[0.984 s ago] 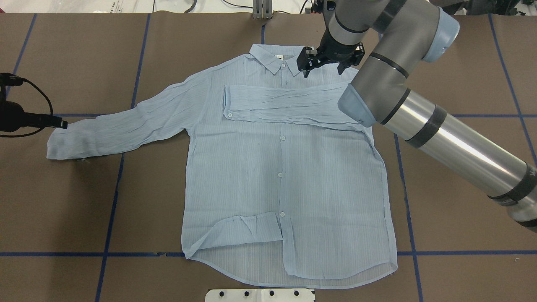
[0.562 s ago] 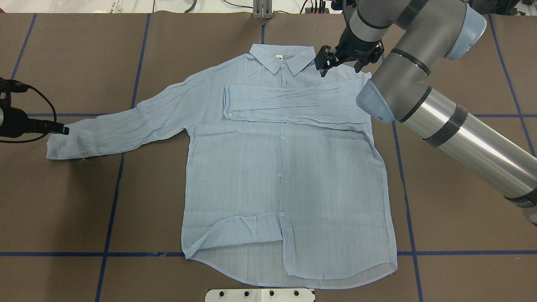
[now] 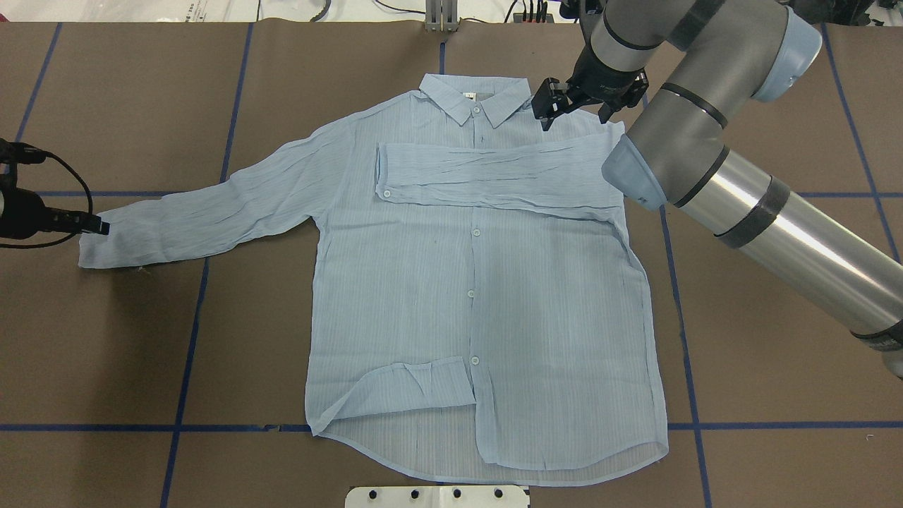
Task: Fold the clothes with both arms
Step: 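Release the sleeve with right gripper while left gripper reaches the other cuff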
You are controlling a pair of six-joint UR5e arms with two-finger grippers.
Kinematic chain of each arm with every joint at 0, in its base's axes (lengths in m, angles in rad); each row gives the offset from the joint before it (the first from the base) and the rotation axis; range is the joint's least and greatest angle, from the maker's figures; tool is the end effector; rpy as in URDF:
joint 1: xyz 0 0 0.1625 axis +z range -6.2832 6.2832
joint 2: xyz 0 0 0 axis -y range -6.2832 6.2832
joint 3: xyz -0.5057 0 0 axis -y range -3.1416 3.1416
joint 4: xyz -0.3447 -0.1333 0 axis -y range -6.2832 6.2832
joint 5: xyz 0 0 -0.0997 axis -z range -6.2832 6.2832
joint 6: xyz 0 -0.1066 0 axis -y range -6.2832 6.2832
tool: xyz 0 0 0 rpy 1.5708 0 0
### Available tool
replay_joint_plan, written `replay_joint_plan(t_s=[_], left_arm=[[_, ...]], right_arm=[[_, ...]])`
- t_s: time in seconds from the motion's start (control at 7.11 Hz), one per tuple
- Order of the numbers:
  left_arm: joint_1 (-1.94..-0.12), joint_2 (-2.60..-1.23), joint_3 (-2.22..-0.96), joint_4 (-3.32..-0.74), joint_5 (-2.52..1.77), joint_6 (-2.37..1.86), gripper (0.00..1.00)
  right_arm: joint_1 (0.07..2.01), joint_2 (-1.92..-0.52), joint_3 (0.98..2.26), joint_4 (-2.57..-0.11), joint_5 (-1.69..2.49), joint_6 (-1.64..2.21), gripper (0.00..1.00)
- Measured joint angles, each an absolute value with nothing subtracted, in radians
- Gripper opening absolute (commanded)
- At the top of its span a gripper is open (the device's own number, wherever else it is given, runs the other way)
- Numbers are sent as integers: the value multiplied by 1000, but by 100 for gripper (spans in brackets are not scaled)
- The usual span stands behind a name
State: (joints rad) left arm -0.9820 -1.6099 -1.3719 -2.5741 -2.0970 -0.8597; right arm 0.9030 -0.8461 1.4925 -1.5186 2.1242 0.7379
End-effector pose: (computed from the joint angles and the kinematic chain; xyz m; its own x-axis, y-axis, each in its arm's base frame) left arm 0.2087 -0.4561 0.7095 0.6131 0.0982 -0.7839 0.1460 0.9611 0.2345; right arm -0.4007 -0.6329 0.3388 0.6584 -0.1817 0.7304 0.0423 0.9778 0.2051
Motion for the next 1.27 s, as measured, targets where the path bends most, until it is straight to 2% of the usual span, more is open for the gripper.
replay_joint_plan(t_s=[0.28,0.42,0.56,0.7,0.84,1.27], left_arm=[[-979,-1600,-1374,-2574,-2097,-858,53],[-977,-1599,-1374,-2574,-2097,-858,43],[-974,-1599,-1374,-2574,-2097,-858,26],[-972,-1598,-1375,-2574,-2097,-857,5],[-968,-1598,-1380,-2574,-2097,-858,0],[-965,-1550,-1509,-2503,-2102,-858,0]], right_arm=[[903,-848,1494,-1519,2123,738,100],[904,-848,1494,-1519,2124,738,100],[904,-852,1495,-1518,2124,738,100],[904,-859,1496,-1517,2125,738,100],[905,-864,1497,-1516,2126,738,100],[905,-880,1511,-1513,2128,738,100]])
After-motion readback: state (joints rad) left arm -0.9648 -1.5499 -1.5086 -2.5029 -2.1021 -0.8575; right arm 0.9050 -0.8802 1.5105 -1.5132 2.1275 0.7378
